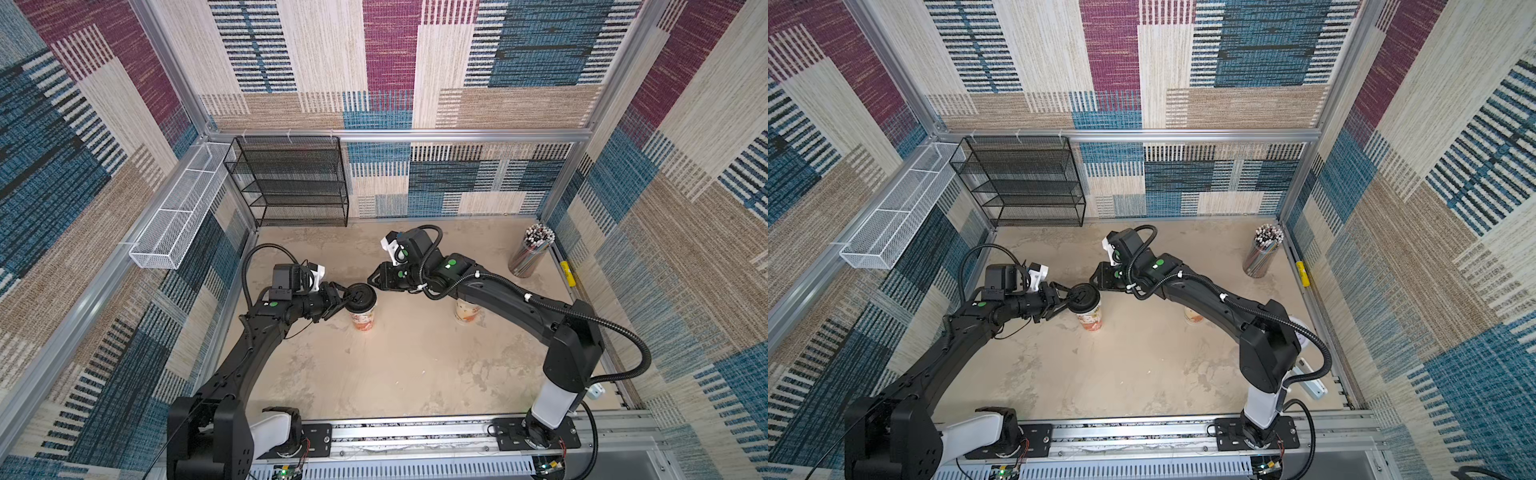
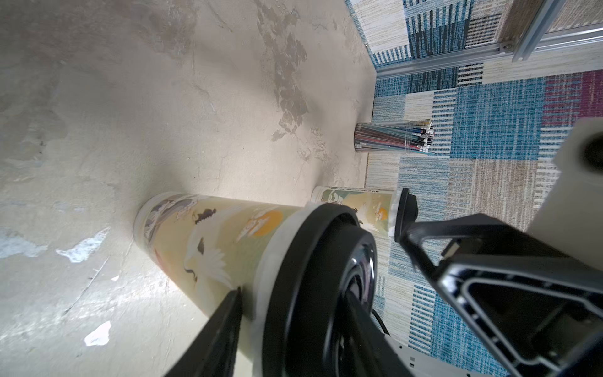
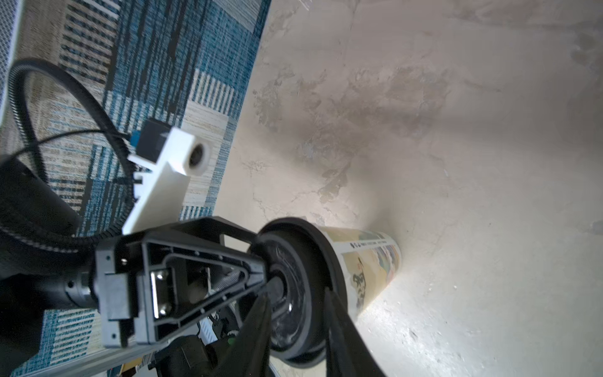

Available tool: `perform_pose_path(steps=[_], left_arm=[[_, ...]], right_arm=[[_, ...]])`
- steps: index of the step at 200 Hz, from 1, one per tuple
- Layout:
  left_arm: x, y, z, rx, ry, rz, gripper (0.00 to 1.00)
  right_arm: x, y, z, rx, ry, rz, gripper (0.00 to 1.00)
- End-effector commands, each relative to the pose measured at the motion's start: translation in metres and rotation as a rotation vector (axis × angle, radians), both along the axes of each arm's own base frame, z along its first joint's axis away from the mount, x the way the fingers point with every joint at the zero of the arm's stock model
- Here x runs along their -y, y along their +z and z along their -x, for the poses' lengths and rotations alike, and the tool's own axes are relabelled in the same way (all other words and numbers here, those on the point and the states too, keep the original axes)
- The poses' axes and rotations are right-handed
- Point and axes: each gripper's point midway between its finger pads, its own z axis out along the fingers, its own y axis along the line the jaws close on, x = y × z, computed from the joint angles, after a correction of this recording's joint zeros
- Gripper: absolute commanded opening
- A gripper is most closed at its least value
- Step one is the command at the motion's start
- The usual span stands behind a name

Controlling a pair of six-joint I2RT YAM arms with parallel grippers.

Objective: Put the leak-proof paper on the milk tea cups
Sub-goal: Secure the cup lid on the cup.

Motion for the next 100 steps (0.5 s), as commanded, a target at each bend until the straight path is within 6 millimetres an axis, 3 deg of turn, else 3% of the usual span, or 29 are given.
perform_pose_path(steps=[1,100], left_arm=[[-0.031,-0.067,0.053,-0.341,0.074,-0.214,0.5],[-0.031,-0.067,0.055,-0.342,0.069,-0.217,0.5]], right_arm=[[0.008,-0.013,0.012,-0.051,0.014,0.02,0.29],[0.002,-0.033,0.025,-0.121,0.066,0.004,0.26]])
